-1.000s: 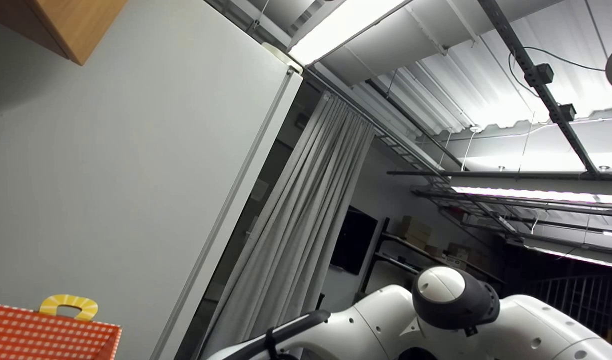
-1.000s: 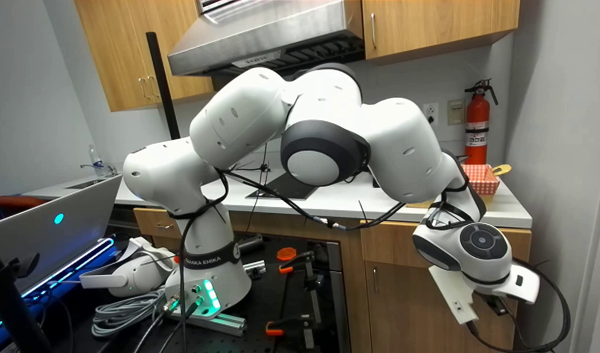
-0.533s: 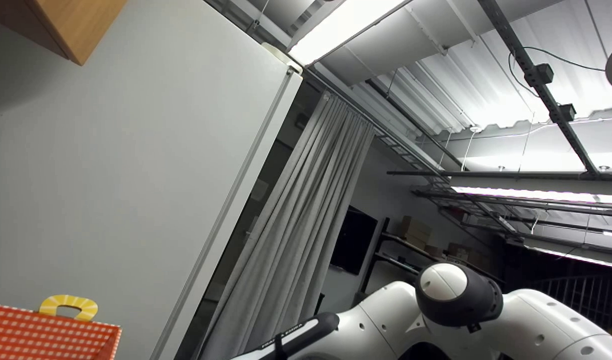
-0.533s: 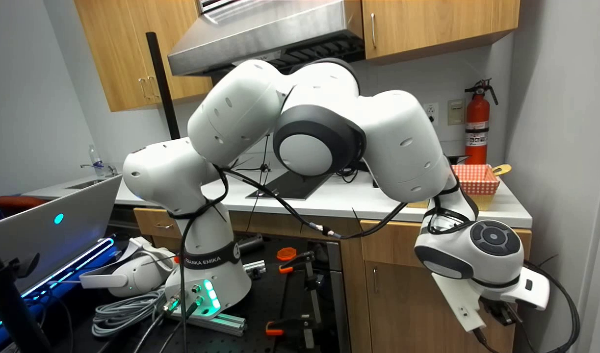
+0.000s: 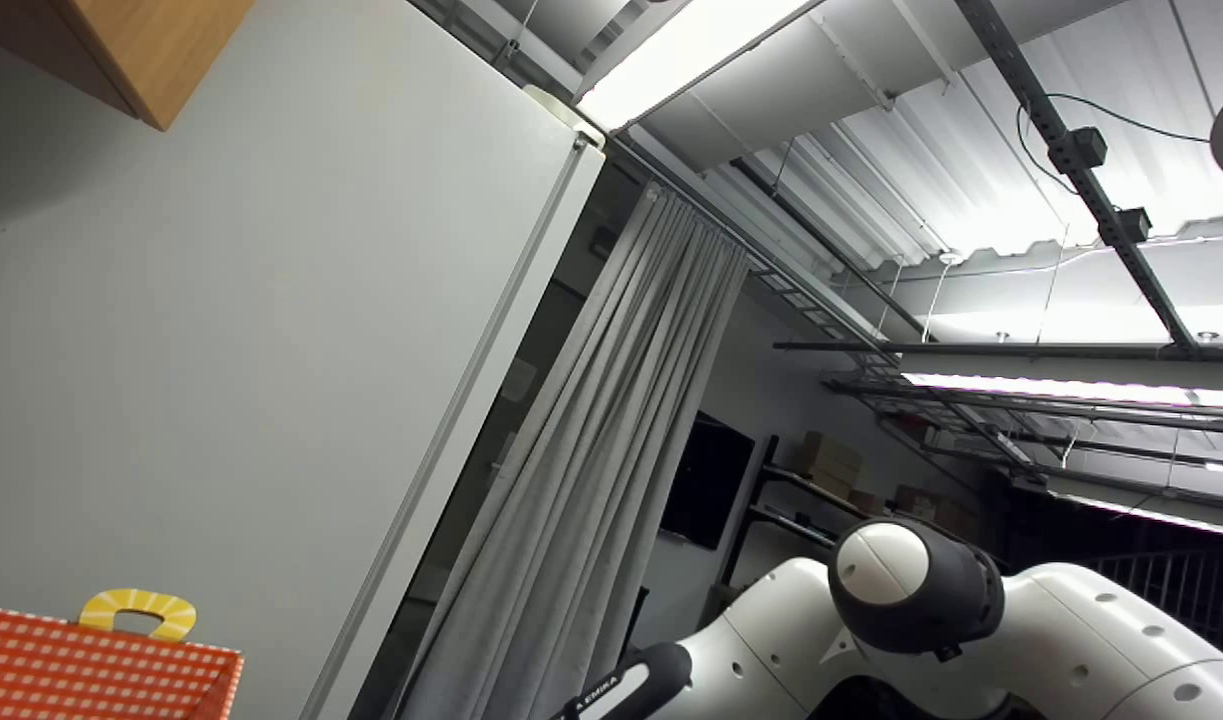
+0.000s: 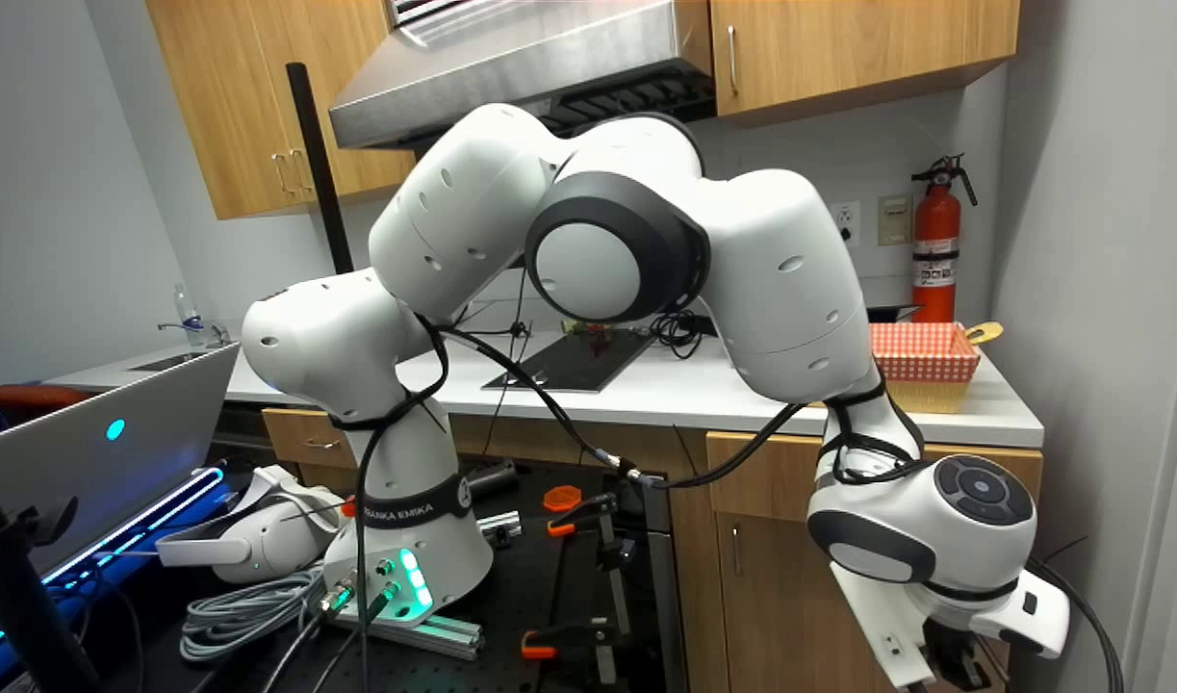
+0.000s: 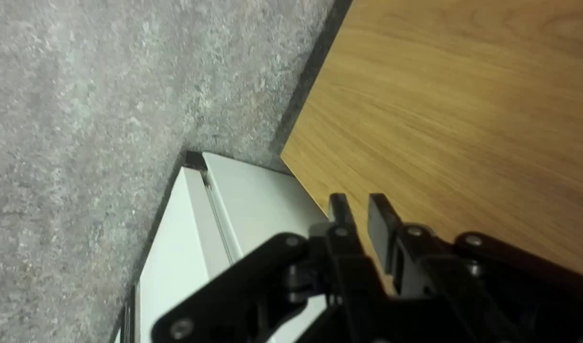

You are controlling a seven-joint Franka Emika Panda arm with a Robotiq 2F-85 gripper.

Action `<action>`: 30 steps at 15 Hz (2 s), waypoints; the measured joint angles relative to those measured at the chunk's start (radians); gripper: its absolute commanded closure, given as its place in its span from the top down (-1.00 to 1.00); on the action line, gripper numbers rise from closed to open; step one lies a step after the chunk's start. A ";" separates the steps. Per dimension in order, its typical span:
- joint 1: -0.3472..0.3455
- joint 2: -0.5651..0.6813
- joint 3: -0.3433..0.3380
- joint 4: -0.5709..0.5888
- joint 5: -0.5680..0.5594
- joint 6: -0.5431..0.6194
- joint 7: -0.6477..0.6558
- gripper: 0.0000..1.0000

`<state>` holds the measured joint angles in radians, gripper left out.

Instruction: Close the kitchen drawer

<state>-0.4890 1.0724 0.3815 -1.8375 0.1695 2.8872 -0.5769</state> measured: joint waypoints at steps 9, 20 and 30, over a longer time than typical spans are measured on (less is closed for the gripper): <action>0.025 -0.281 -0.303 -0.274 -0.179 -0.129 0.017 0.12; -0.292 -0.728 0.241 -0.460 0.354 -0.114 -0.452 -1.00; -0.151 -0.927 0.132 -0.465 0.803 -0.392 -0.791 -1.00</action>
<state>-0.6396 0.1453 0.5132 -2.3021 0.9727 2.4947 -1.3677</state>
